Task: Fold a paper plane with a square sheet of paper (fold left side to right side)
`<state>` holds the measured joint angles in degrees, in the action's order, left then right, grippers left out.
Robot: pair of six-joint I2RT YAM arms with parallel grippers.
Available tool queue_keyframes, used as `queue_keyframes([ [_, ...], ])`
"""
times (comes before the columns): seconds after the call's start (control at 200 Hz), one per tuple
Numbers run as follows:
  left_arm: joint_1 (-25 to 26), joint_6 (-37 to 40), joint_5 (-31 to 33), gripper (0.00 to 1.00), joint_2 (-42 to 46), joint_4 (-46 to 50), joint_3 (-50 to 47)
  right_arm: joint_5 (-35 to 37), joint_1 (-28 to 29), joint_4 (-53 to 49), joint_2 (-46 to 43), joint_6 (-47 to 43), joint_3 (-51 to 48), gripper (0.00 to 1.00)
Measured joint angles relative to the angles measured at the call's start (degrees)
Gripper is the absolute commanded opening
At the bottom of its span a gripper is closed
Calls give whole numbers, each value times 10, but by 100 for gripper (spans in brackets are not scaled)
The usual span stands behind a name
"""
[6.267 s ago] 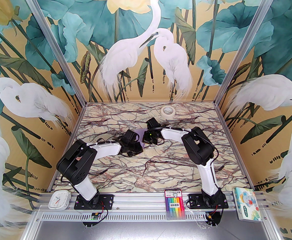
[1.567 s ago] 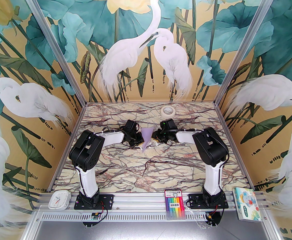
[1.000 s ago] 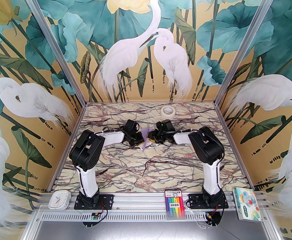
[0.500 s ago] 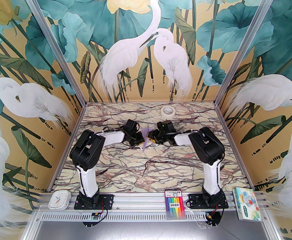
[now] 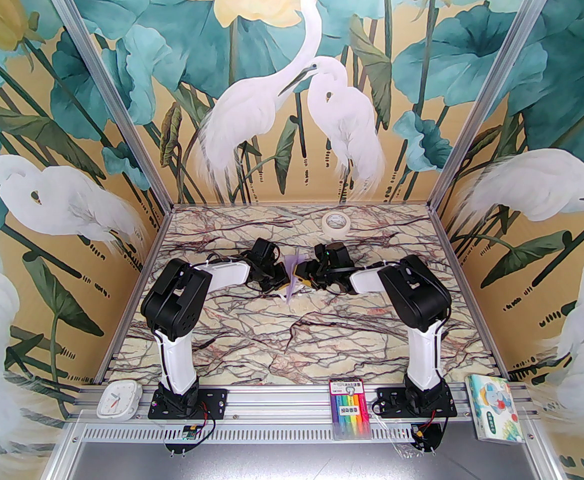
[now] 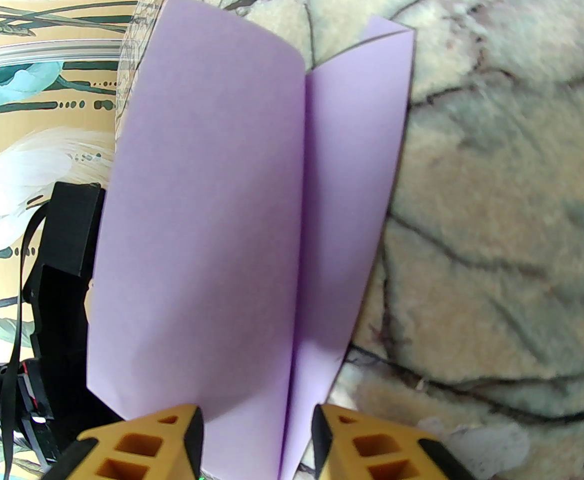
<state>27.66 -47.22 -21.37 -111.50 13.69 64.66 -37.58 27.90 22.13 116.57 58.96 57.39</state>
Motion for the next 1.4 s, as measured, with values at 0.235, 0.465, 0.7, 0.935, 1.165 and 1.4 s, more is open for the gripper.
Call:
queue_keyframes([
  [0.235, 0, 0, 0, 0, 0, 0, 0, 3, 0, -35, 15, -5, 36, 39],
  [0.465, 0, 0, 0, 1, 0, 0, 0, 14, 0, -83, 22, -13, 56, 39],
  [0.7, -3, -9, 0, 6, 5, -12, -10, 17, 0, -98, 23, -18, 63, 39],
  [0.935, -17, -24, 0, 10, 26, -15, -35, 24, 0, -117, 23, -19, 72, 39],
  [1.165, -22, -32, -1, 8, 31, -15, -41, 27, 3, -125, 24, -22, 77, 37],
  [1.4, -22, -37, -10, 2, 26, -22, -41, 19, 3, -113, 25, -22, 73, 37],
])
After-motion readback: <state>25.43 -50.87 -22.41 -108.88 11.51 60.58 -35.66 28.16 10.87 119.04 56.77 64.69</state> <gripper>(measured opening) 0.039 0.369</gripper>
